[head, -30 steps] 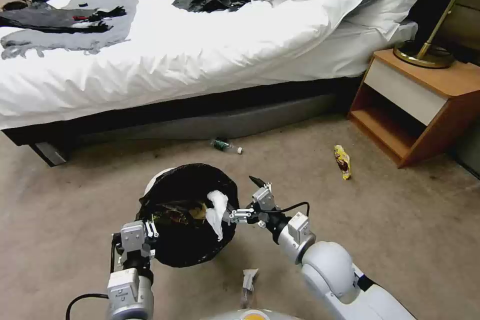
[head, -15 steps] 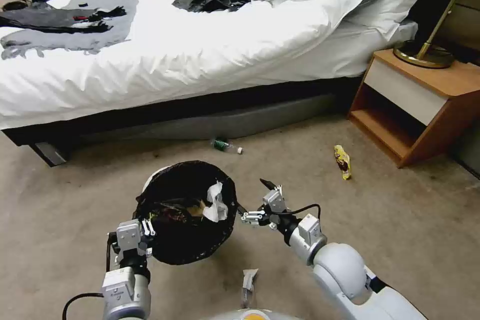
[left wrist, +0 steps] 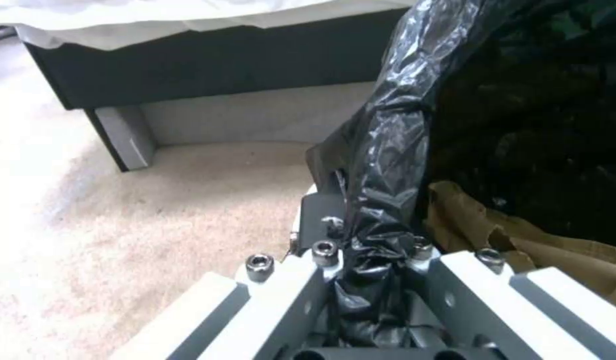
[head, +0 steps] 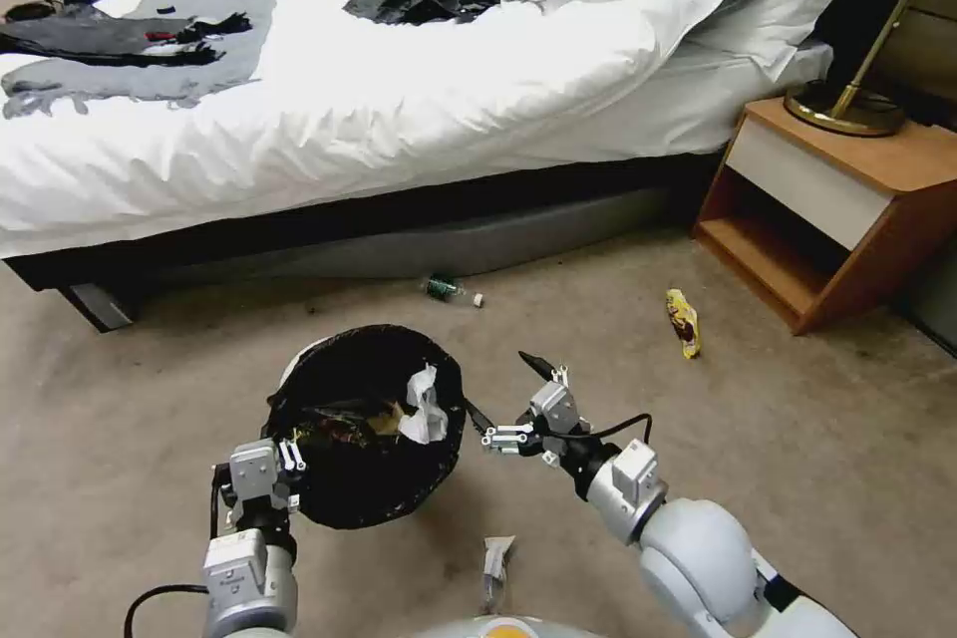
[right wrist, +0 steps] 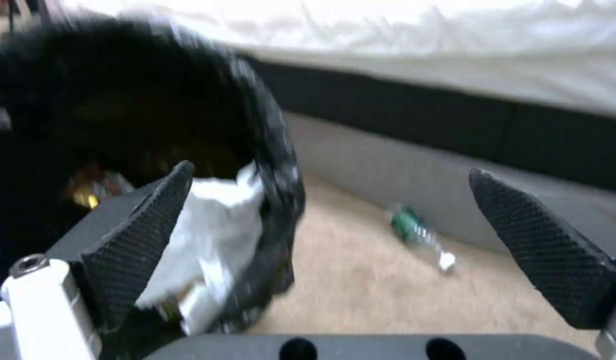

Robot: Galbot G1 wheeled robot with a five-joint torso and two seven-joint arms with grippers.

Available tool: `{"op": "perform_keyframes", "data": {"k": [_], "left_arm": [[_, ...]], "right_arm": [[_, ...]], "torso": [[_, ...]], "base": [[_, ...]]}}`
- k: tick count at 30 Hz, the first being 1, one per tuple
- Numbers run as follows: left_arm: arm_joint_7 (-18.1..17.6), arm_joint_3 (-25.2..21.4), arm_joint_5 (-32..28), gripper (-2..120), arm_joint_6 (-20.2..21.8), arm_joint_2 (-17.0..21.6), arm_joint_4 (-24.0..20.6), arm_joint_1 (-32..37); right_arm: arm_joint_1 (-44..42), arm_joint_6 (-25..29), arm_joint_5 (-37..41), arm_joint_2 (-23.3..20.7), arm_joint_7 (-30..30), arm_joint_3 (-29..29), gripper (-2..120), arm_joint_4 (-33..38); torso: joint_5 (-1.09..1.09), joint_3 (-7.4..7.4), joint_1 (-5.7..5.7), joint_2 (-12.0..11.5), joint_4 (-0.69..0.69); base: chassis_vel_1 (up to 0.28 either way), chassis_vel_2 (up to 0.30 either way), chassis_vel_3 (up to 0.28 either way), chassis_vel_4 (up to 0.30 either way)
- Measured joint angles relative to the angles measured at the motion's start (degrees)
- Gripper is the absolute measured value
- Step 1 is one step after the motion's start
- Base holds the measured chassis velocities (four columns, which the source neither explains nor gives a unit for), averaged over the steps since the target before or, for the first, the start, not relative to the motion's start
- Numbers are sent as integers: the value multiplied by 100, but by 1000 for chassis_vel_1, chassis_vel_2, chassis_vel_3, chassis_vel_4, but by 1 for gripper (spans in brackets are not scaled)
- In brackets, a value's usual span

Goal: Pick up the trash bin, then pick up the garbage from the floor and place it into the trash bin.

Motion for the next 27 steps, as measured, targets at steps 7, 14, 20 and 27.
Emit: {"op": "perform_keyframes", "data": {"k": [7, 14, 20, 27], "left_arm": [[-5, -79, -68, 0, 4, 17, 66, -15], [-6, -99, -111, 0, 4, 21, 83, -28], [-6, -129, -144, 0, 4, 29, 85, -15], [-6, -166, -178, 0, 0, 35, 85, 13]], "right_arm": [[-542, 1108, -508, 504, 135, 255, 100, 182], [-1209, 1846, -693, 997, 342, 534, 100, 256], [-1636, 2576, -899, 1301, 348, 864, 100, -2], [-1956, 3168, -961, 1441, 346, 1200, 100, -272]], "torso": [[0, 0, 0, 0, 0], [0, 0, 0, 0, -1], [0, 0, 0, 0, -1], [0, 0, 0, 0, 0]], "base": [[0, 0, 0, 0], [0, 0, 0, 0], [0, 0, 0, 0], [0, 0, 0, 0]]}}
